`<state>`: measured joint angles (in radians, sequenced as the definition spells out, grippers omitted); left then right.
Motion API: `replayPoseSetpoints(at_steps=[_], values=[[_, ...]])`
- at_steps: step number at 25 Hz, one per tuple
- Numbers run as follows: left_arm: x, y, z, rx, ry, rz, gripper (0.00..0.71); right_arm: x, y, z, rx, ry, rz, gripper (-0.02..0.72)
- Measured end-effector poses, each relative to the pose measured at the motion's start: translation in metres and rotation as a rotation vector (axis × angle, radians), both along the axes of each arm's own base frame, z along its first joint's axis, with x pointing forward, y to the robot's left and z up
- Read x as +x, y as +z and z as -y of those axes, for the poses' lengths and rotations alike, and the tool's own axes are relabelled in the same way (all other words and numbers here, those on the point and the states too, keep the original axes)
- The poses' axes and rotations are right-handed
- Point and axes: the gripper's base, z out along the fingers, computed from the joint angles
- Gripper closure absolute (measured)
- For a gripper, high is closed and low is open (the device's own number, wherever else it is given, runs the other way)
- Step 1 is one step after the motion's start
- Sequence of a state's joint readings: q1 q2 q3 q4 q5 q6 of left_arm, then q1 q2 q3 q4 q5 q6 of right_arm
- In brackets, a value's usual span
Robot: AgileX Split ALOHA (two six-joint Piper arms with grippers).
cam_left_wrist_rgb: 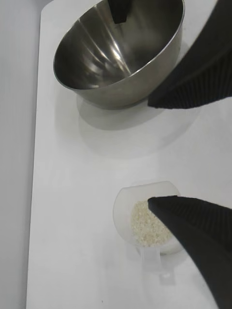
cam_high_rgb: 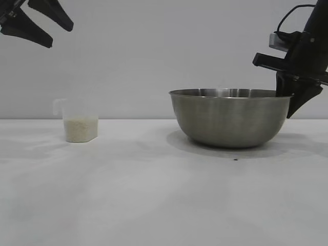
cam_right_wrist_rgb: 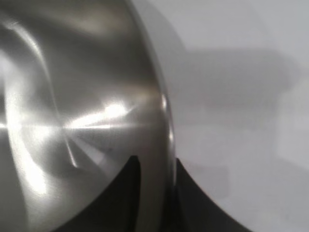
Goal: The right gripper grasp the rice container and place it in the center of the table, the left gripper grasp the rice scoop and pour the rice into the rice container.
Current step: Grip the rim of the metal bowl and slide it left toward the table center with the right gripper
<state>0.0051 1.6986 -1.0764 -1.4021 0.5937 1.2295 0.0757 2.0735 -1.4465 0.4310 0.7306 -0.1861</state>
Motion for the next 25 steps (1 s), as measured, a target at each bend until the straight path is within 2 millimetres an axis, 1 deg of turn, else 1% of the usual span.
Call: replayPoseSetpoints(at_steps=[1,2,3,5,6,18,25], values=[[0.000,0.000,0.000,0.000,0.000,0.000,0.326,0.000,0.000,0.000,0.000,0.000,0.000,0.610],[0.000,0.000,0.000,0.000,0.000,0.000,0.326,0.000,0.001,0.000,0.002,-0.001,0.002,0.653],[0.000,0.000,0.000,0.000,0.000,0.000,0.326,0.000,0.001,0.000,0.002,-0.001,0.002,0.641],[0.000,0.000,0.000,0.000,0.000,0.000,0.326,0.000,0.001,0.000,0.003,-0.001,0.002,0.641],[0.000,0.000,0.000,0.000,0.000,0.000,0.326,0.000,0.001,0.000,0.004,-0.002,0.001,0.703],[0.000,0.000,0.000,-0.001,0.001,-0.001,0.326,-0.001,0.002,-0.003,0.026,0.010,-0.033,0.703],[0.000,0.000,0.000,0.000,0.000,0.000,0.326,0.002,0.016,-0.008,0.041,0.057,-0.052,0.703]])
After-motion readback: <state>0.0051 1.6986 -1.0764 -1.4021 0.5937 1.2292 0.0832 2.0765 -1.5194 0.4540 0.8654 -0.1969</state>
